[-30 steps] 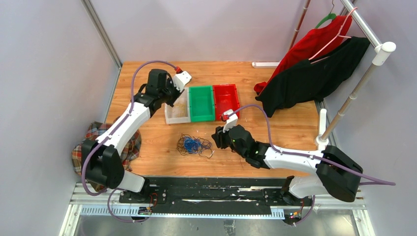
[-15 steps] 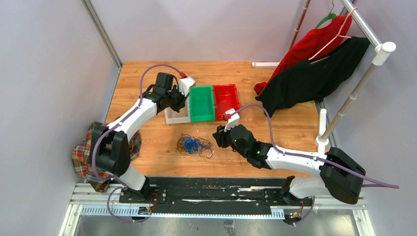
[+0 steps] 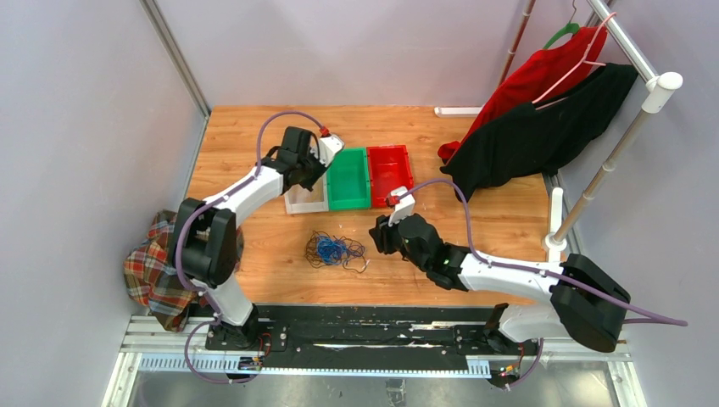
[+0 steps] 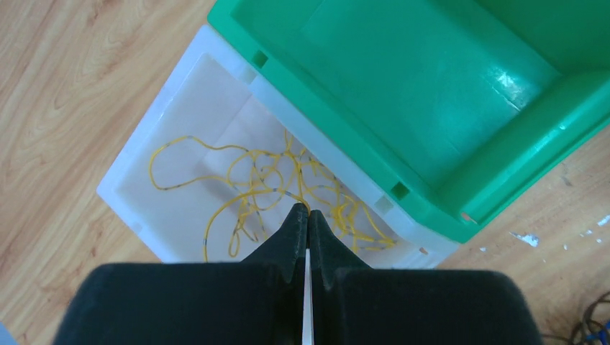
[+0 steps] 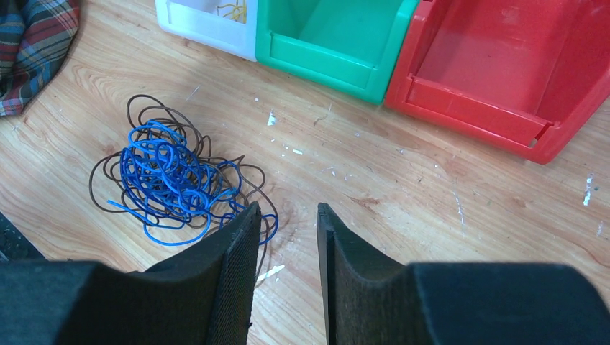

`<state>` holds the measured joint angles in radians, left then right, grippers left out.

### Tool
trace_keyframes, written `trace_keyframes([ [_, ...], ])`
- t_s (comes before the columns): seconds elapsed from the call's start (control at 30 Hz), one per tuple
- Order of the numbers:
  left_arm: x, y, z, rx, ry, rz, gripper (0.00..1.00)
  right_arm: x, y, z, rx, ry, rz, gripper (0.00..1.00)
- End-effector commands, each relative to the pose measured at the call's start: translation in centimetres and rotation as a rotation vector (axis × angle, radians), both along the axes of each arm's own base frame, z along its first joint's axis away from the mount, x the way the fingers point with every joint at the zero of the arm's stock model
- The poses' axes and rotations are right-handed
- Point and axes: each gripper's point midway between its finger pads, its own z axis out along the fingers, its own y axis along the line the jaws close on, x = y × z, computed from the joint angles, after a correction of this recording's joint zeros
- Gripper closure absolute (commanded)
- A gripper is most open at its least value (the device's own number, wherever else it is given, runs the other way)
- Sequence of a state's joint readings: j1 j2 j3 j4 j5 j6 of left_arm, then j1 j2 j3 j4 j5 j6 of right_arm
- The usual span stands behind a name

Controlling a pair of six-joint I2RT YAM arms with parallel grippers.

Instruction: Untangle the cables

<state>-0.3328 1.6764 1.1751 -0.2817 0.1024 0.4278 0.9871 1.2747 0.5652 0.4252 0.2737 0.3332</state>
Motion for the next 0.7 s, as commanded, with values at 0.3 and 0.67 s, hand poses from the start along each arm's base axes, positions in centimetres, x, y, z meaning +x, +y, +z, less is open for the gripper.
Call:
trace_keyframes([
  [0.3, 2.8, 0.8, 3.9, 0.104, -0.104, 0.068, 0.46, 0.7, -0.9, 0.9, 0.019, -0.013, -0.036, 0.66],
  [0.67, -1.3, 1.2, 10.3, 0.006, -0.044, -0.046, 0.0, 0.5, -1.3, 1.2, 0.027, -0.021, -0.04, 0.66],
])
